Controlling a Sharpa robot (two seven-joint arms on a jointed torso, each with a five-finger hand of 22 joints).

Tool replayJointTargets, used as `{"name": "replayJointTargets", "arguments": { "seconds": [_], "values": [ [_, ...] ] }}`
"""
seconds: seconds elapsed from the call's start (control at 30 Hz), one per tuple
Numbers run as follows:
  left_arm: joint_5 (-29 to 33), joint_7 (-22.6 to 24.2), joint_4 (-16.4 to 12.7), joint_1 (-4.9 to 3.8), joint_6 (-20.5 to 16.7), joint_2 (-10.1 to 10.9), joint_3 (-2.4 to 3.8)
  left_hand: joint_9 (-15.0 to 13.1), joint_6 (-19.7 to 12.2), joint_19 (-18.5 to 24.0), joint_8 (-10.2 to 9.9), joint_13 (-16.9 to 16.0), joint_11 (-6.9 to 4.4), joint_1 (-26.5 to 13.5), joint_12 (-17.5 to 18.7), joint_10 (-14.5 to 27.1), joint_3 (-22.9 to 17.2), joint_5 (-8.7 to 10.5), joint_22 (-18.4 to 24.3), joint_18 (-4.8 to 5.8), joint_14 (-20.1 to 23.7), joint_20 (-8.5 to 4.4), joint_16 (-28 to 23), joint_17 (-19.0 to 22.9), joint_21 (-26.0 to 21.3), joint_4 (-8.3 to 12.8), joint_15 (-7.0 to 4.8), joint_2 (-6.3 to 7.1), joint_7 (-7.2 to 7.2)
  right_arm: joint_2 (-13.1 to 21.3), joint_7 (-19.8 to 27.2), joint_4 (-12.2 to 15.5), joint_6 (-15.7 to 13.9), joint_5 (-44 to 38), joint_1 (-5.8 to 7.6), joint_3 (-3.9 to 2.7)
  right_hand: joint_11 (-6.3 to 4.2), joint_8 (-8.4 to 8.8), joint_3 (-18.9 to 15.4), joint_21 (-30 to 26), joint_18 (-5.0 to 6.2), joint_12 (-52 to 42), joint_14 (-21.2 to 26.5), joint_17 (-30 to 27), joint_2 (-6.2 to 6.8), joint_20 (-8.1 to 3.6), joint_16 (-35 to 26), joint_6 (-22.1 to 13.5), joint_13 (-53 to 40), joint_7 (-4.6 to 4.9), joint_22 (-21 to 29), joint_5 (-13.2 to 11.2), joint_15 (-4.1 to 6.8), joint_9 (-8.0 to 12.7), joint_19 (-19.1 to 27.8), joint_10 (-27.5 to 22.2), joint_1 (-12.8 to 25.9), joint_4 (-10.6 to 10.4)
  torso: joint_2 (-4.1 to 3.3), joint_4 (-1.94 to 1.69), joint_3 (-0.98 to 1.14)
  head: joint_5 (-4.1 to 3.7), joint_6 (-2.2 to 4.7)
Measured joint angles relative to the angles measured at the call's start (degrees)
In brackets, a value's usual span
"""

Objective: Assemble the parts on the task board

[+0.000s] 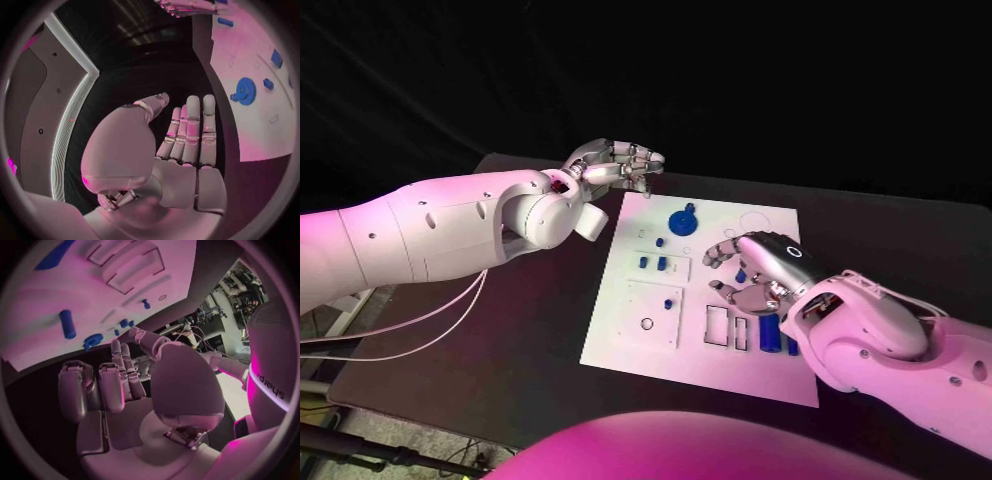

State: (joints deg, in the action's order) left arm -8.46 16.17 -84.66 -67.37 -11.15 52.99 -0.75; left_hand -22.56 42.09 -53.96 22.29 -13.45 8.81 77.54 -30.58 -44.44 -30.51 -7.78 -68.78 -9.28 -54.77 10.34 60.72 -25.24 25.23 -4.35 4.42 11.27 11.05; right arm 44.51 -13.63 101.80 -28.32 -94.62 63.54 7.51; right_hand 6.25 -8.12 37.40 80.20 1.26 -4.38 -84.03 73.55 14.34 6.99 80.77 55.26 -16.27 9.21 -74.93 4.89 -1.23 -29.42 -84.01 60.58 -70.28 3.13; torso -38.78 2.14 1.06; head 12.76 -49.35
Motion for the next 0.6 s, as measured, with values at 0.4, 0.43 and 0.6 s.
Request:
{"name": "replayJointTargets", "arguments": {
  "seconds": [0.4, 0.43, 0.6],
  "values": [
    [0.0, 0.0, 0.11, 0.02, 0.28, 0.0, -0.21, 0.01, 0.0, 0.0, 0.0, 0.0, 0.0, 0.0, 0.0, 0.0, 0.17, 0.0, 0.0, 0.0, 0.0, 0.0, 0.0, 0.0, 0.0, 0.16, 0.0, 0.0, 0.0, 4.31, -0.11, -2.77, 8.3, 4.7, 5.48, -0.27, 1.72, 1.78, -20.75, -4.01, 0.93, 0.0, 0.2, -1.5, -2.7, 1.24, -0.45, -3.96, 6.34, -1.58, 0.01, 0.62, -1.25, 5.08, 0.0, -8.1, -7.77, -6.76, 0.09, 0.15, -0.12, -2.08, 1.51],
    [0.0, 0.0, 0.12, 0.03, 0.3, -0.01, -0.21, 0.01, 0.0, 0.0, 0.0, 0.0, 0.0, 0.0, 0.0, 0.0, 0.16, 0.0, 0.0, 0.0, 0.0, 0.0, 0.0, 0.0, 0.0, 0.16, 0.0, 0.0, 0.0, 4.25, -0.11, -3.08, 9.0, 4.8, 5.52, -0.22, 1.72, 1.78, -21.07, -4.01, 0.93, -0.08, 0.2, -1.5, -2.71, 1.24, -0.45, -3.95, 6.51, -1.58, 0.01, 0.41, -1.24, 5.22, 0.0, -8.1, -8.12, -7.17, 0.09, 0.15, -0.12, -2.1, 1.55],
    [0.0, 0.01, 0.2, 0.06, 0.42, -0.08, -0.22, -0.06, 0.0, 0.0, 0.0, 0.0, 0.0, 0.0, 0.0, 0.0, 0.16, 0.0, 0.0, 0.0, 0.0, 0.0, 0.0, -0.05, 0.0, 0.16, 0.0, 0.0, 0.0, 3.35, -0.09, -4.51, 12.03, 4.97, 5.47, -0.04, 1.3, 1.78, -20.76, -4.01, 0.93, -0.85, 0.2, -1.66, -3.11, 1.24, -0.45, -3.95, 6.85, -1.58, 0.01, 0.32, -1.24, 5.63, 0.0, -7.68, -9.3, -8.46, 0.03, 0.08, -0.05, -2.18, 1.56]
  ]
}}
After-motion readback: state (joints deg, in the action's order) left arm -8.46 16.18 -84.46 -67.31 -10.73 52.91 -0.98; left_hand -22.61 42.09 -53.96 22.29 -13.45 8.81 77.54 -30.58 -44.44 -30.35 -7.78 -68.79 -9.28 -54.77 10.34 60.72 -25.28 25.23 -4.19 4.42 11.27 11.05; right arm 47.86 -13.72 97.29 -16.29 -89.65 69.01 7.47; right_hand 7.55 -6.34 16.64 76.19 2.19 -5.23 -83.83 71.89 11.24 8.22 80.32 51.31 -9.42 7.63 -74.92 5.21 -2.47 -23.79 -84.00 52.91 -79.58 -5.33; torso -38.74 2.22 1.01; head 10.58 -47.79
